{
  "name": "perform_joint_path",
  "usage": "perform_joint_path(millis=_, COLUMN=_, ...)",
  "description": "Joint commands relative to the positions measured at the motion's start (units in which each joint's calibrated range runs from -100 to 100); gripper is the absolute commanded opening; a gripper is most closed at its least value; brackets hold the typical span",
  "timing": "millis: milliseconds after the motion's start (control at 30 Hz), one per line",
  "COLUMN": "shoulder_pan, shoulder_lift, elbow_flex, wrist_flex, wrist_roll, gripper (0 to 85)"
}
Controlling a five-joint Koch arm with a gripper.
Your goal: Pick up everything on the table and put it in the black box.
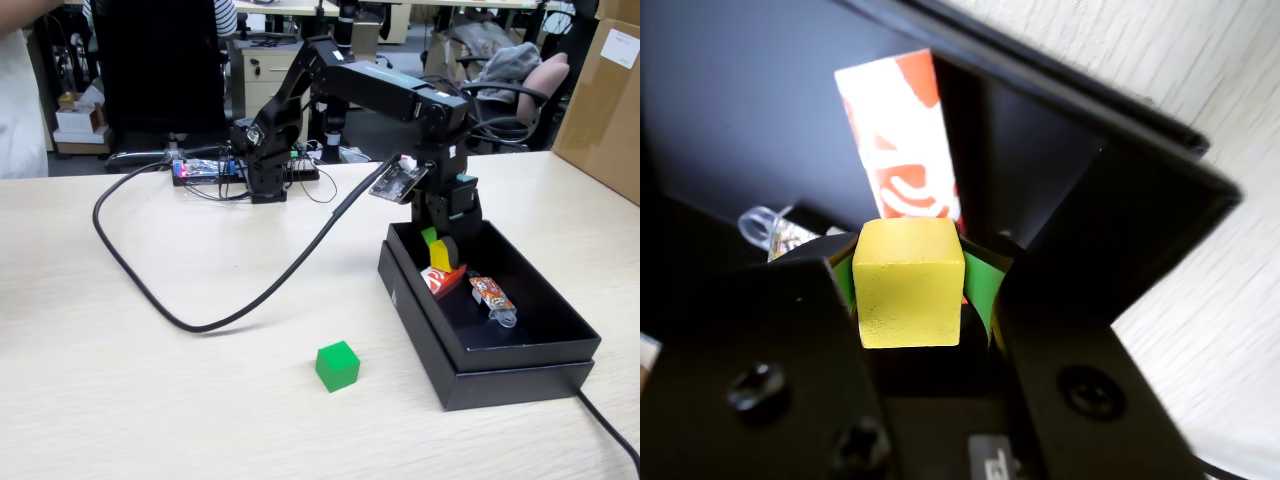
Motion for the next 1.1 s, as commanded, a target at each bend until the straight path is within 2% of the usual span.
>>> perform_joint_path(millis=0, shoulder_pan=0.05, shoulder_lift=-1.59, elbow_flex=0.55, wrist_flex=1.55, wrist_roll=0.00, gripper=1.2)
perform_joint_path(millis=167, shoulder_pan=0.15, shoulder_lift=-3.20, elbow_flex=-2.54, wrist_flex=1.46, wrist_roll=-0.10, gripper=18.5)
perform_joint_path(millis=367, shoulder_pan=-0.15, shoulder_lift=-7.44, elbow_flex=-2.99, wrist_flex=0.69, wrist_roll=-0.44, gripper=33.8)
perform_joint_path(millis=767, shoulder_pan=-1.03, shoulder_lift=-25.23, elbow_flex=-0.72, wrist_flex=0.51, wrist_roll=-0.49, gripper=34.8)
perform_joint_path(millis=900, shoulder_pan=-4.54, shoulder_lift=-26.60, elbow_flex=0.64, wrist_flex=0.60, wrist_roll=-0.59, gripper=34.8)
perform_joint_path(millis=1067, shoulder_pan=-11.48, shoulder_lift=-22.93, elbow_flex=1.00, wrist_flex=2.59, wrist_roll=-2.49, gripper=36.7)
